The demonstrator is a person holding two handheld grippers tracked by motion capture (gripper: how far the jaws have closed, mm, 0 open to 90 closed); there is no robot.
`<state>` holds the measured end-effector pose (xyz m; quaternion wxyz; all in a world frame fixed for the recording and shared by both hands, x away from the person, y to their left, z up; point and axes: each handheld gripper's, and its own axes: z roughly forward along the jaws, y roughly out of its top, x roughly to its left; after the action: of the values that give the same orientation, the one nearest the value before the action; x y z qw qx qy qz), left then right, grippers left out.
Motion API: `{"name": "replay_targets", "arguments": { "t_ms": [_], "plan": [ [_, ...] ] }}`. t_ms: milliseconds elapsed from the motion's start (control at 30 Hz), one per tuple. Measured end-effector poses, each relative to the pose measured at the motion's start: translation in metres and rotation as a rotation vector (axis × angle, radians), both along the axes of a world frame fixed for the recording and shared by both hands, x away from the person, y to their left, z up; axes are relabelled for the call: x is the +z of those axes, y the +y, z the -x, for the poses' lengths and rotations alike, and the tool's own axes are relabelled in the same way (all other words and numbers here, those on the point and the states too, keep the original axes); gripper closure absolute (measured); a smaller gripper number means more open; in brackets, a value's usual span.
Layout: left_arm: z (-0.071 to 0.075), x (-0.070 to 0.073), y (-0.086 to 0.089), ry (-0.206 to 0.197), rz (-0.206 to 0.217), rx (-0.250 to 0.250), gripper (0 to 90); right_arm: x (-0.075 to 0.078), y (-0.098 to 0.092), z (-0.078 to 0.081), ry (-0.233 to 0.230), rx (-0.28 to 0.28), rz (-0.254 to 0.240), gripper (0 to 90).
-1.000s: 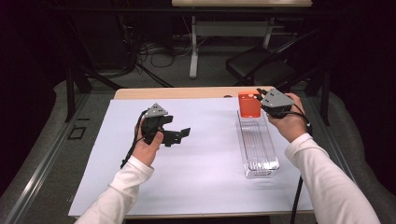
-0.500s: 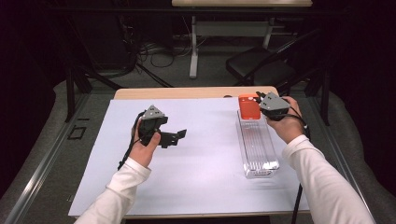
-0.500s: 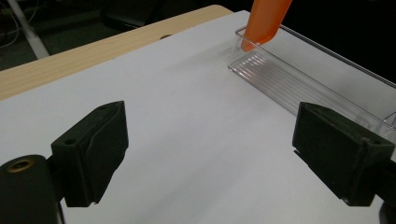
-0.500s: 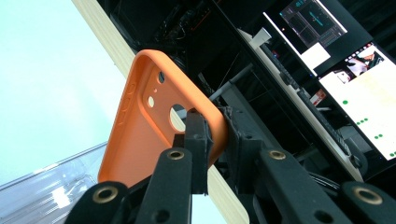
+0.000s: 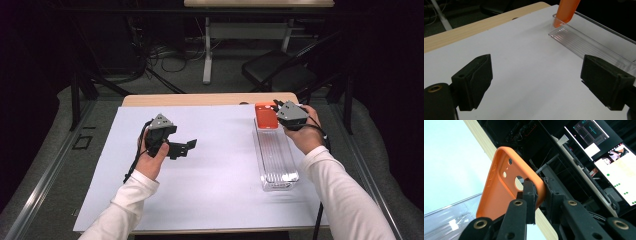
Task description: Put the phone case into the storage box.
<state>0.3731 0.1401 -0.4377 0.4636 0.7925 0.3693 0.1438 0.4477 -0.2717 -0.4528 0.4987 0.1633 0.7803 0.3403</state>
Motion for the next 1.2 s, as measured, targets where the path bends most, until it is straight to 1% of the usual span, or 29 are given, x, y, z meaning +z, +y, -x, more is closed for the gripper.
{"name": "replay_targets", "arguments": {
  "t_ms": [200,233,267,467,567,800,933,1000,1067,1200],
  "plan": [
    [0.001,-0.001,0.002,0.002,-0.003,0.007,10.8,-0.003,0.003,-0.001,-0.005,0.006,0.003,80.1],
    [0.002,-0.002,0.003,0.007,-0.004,0.009,10.8,-0.004,0.003,-0.001,-0.006,0.008,0.004,80.1],
    [0.001,-0.001,0.003,0.005,-0.012,0.004,10.8,-0.004,0.003,-0.001,-0.008,0.007,0.003,80.1],
    [0.003,-0.001,0.005,0.007,-0.006,0.010,10.8,-0.007,0.004,-0.004,-0.010,0.010,0.007,80.0],
    [0.003,-0.001,0.005,0.007,-0.011,0.007,10.8,-0.008,0.004,-0.004,-0.014,0.012,0.015,80.1],
    [0.002,-0.002,0.006,0.010,-0.015,0.010,10.8,-0.014,0.003,-0.006,-0.013,0.012,0.016,80.0],
    [0.002,-0.001,0.006,0.011,-0.016,0.006,10.8,-0.019,0.001,-0.008,-0.005,0.008,0.009,80.0],
    [0.002,-0.001,0.007,0.012,-0.018,0.007,10.8,-0.020,0.000,-0.009,-0.005,0.001,-0.004,80.0],
    [0.002,-0.002,0.007,0.014,-0.020,0.008,10.8,-0.020,0.000,-0.009,-0.008,0.000,0.006,79.9],
    [0.001,-0.002,0.007,0.017,-0.019,0.005,10.8,-0.020,0.000,-0.010,-0.023,0.005,0.047,79.6]
  ]
}}
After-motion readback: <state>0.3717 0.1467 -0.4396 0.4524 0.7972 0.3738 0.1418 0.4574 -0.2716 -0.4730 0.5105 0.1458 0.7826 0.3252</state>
